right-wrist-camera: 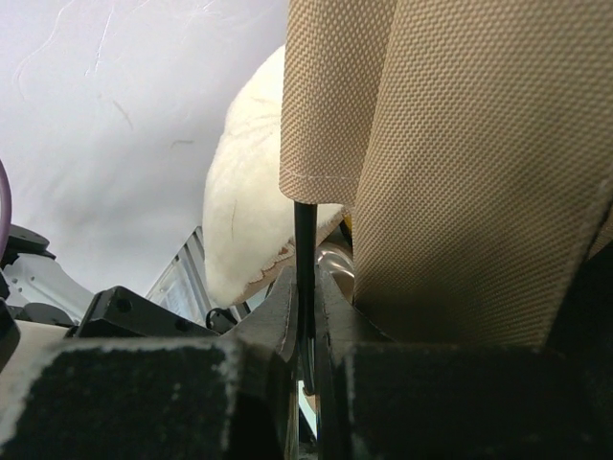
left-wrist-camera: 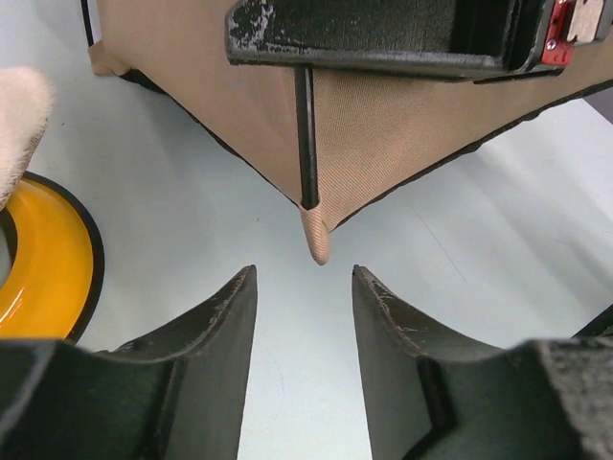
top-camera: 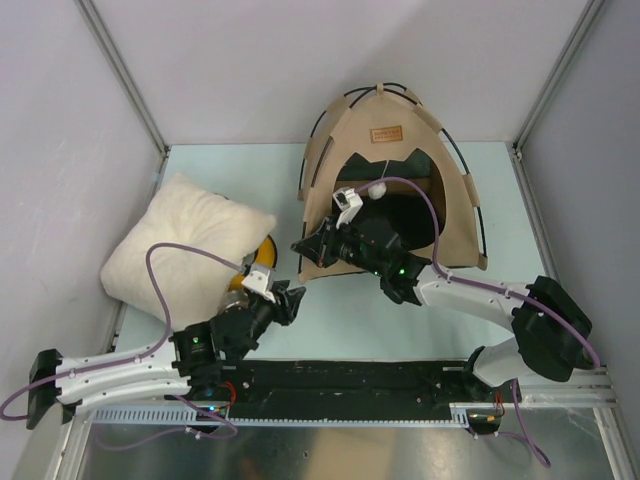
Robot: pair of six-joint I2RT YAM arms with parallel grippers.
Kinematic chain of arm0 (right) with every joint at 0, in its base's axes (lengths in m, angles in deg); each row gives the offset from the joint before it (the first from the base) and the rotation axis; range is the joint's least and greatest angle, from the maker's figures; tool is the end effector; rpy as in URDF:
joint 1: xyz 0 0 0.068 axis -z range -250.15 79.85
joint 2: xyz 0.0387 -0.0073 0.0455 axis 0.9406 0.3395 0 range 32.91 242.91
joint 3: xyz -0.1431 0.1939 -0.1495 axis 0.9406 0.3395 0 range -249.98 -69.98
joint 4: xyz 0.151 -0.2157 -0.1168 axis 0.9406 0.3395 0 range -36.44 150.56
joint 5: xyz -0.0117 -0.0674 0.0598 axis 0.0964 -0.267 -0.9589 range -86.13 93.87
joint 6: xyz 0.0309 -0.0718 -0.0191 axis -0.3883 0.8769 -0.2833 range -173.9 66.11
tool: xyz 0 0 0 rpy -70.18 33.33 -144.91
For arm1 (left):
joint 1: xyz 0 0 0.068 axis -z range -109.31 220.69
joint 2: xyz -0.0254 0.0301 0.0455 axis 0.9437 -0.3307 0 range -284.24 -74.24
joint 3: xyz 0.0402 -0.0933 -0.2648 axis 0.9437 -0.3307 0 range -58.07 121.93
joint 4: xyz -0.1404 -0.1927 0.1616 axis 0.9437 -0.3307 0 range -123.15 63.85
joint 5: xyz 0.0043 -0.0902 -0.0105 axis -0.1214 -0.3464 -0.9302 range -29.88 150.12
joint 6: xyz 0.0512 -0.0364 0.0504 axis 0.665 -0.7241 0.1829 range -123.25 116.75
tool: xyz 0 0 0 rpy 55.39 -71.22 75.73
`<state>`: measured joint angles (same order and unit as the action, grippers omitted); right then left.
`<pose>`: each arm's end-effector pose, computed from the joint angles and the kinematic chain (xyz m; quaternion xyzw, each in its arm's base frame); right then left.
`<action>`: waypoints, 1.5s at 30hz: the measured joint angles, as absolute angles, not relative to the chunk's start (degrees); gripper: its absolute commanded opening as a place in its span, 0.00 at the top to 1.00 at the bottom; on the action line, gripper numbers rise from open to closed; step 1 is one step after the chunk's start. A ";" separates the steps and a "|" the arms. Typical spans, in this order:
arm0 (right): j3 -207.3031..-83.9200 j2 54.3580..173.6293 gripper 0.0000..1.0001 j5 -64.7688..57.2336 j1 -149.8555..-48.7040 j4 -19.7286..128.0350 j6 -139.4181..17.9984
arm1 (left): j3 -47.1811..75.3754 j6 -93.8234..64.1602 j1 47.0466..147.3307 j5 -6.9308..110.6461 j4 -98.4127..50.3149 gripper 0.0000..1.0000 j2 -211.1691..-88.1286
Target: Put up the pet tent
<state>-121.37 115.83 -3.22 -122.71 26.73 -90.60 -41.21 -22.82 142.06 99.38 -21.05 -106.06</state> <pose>0.2320 0.3171 0.2831 -0.1427 0.7212 0.5075 0.4493 0.1030 -0.1675 0.2242 0.1203 0.7428 -0.2520 0.6085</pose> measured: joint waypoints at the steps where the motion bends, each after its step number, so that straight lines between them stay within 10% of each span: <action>1: -121.40 115.72 1.00 -3.18 -122.71 26.99 -90.39 | -40.95 -22.80 142.06 99.38 -21.29 0.51 -106.06; 22: -118.42 121.05 0.98 -3.59 -123.39 24.50 -81.01 | -34.13 -21.84 142.04 109.85 -30.64 0.33 -95.76; 31: -115.89 125.36 0.49 2.11 -126.34 26.05 -77.84 | -29.97 -18.26 141.76 114.27 -31.43 0.26 -96.79; 43: -114.75 121.18 0.24 14.00 -130.60 35.84 -78.34 | -28.42 -18.48 138.70 113.09 -31.67 0.19 -103.17; 45: -114.53 118.30 0.06 15.51 -131.32 37.77 -78.45 | -28.36 -18.89 137.98 112.11 -31.74 0.15 -103.54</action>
<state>-114.53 118.30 15.51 -131.32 37.77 -78.45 -28.36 -18.89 137.98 112.11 -31.74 -103.54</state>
